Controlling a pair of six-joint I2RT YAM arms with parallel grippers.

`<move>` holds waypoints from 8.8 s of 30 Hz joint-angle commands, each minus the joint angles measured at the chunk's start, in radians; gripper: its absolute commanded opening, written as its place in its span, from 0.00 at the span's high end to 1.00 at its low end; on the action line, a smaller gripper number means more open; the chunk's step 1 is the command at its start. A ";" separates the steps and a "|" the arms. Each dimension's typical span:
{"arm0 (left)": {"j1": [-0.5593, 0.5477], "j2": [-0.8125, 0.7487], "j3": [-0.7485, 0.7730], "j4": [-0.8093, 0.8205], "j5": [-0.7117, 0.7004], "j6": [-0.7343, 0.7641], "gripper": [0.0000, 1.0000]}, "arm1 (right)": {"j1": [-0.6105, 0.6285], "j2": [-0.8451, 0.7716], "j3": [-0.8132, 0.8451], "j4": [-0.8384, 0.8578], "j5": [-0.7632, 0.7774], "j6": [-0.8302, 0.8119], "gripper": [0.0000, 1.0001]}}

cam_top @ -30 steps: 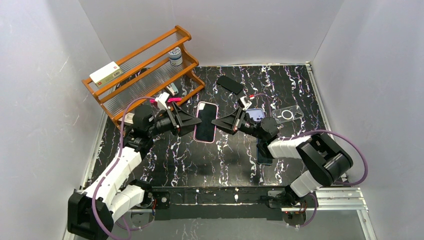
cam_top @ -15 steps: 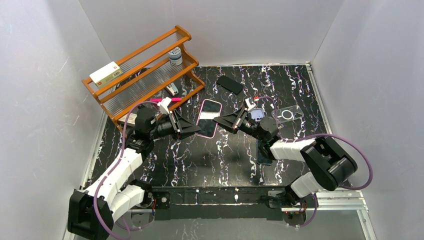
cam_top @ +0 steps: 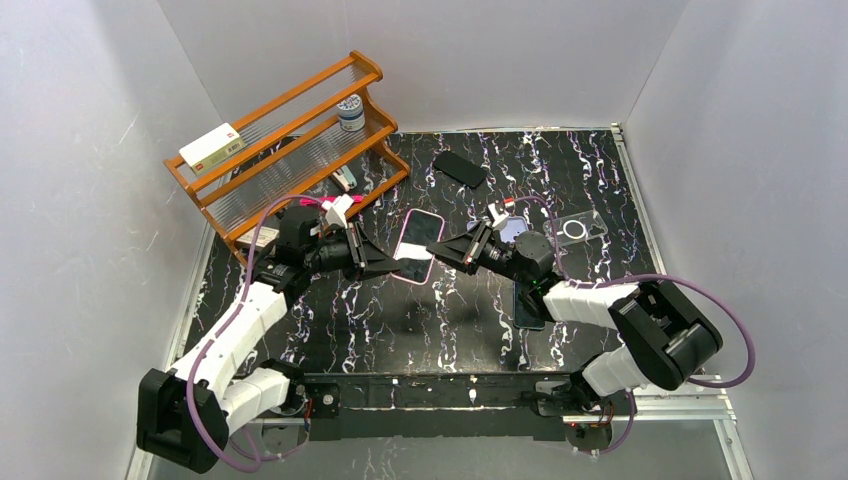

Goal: Put the phone into the phone case

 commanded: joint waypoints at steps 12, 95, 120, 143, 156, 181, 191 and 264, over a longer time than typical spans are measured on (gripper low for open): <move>0.005 0.066 0.091 -0.033 -0.070 0.012 0.43 | -0.006 -0.080 0.035 -0.003 -0.200 -0.107 0.99; -0.146 0.160 0.199 -0.100 -0.325 0.174 0.34 | -0.066 -0.229 -0.021 -0.301 -0.286 -0.323 0.99; -0.146 0.141 0.152 -0.327 -0.702 0.589 0.11 | -0.066 0.242 0.237 -0.712 -0.152 -0.571 0.81; -0.153 0.176 0.115 -0.262 -0.606 0.526 0.10 | -0.078 -0.041 0.423 -1.612 0.536 -0.573 0.54; -0.153 0.168 0.124 -0.295 -0.683 0.587 0.02 | -0.135 -0.080 0.443 -1.682 0.668 -0.636 0.01; -0.153 0.042 0.124 -0.293 -0.744 0.589 0.02 | -0.300 0.373 0.914 -1.851 0.636 0.011 0.53; -0.153 0.018 0.122 -0.302 -0.789 0.592 0.02 | -0.304 0.371 0.891 -1.864 0.621 0.115 0.53; -0.153 0.077 0.122 -0.309 -0.794 0.594 0.02 | -0.021 0.147 0.556 -1.837 0.564 -0.674 0.98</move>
